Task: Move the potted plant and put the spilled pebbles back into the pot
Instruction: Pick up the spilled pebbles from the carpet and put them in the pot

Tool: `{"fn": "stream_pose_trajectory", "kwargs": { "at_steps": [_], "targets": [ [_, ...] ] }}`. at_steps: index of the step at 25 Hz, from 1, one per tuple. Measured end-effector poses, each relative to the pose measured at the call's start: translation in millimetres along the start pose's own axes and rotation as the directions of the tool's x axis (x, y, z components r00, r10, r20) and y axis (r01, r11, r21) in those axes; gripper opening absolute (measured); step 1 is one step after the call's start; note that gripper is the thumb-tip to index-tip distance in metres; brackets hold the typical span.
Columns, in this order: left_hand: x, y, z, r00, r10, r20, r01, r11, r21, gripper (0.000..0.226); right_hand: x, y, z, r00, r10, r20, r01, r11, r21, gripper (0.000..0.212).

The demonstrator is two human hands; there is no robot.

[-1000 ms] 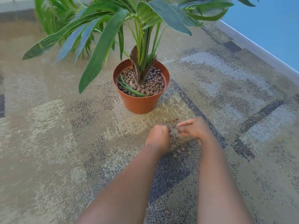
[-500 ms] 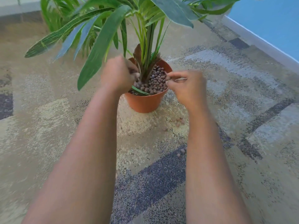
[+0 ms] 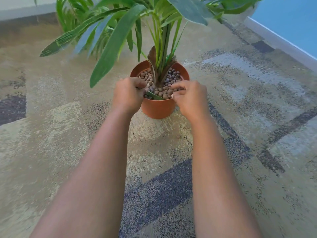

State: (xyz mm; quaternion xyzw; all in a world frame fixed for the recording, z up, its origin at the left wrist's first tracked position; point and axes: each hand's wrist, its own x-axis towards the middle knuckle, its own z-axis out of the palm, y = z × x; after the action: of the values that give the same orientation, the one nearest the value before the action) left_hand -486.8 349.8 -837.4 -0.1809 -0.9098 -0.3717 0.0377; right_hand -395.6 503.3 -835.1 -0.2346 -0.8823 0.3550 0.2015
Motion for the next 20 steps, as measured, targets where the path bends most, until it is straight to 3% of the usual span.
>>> {"fn": "stream_pose_trajectory", "kwargs": {
  "at_steps": [5,8,11,13,15,17,20],
  "targets": [
    [-7.2,21.3,17.0,0.996,0.039,-0.081,-0.036,0.999,0.031,0.011,0.1,17.2,-19.1,0.999,0.020,-0.047,-0.018,0.999,0.048,0.028],
    [-19.7,42.3,34.6,0.945,0.135,-0.298,-0.085,0.981,0.174,0.009,-1.5,59.7,-45.2,0.978,0.195,-0.081,-0.191,0.980,0.047,0.028],
    [-51.7,38.7,59.0,0.908,0.253,-0.335,-0.228,0.967,0.112,0.013,-21.7,111.2,-60.5,0.888,0.433,-0.154,-0.440,0.898,-0.016,0.030],
    [-85.4,26.5,78.2,0.923,0.309,-0.229,-0.303,0.951,0.061,0.015,-39.6,137.6,-58.3,0.839,0.524,-0.147,-0.541,0.831,-0.125,0.035],
    [-116.0,13.0,94.9,0.944,0.330,-0.011,-0.330,0.944,0.027,0.013,-51.7,154.3,-49.8,0.834,0.546,-0.085,-0.548,0.798,-0.251,0.048],
    [-133.3,1.3,107.1,0.939,0.277,0.206,-0.292,0.955,0.047,0.023,-55.4,161.9,-36.1,0.861,0.508,-0.019,-0.479,0.797,-0.367,0.058],
    [-134.9,-4.8,115.5,0.871,0.203,0.447,-0.297,0.943,0.152,0.051,-55.6,159.9,-18.4,0.920,0.387,0.064,-0.327,0.845,-0.423,0.065]
  ]
}}
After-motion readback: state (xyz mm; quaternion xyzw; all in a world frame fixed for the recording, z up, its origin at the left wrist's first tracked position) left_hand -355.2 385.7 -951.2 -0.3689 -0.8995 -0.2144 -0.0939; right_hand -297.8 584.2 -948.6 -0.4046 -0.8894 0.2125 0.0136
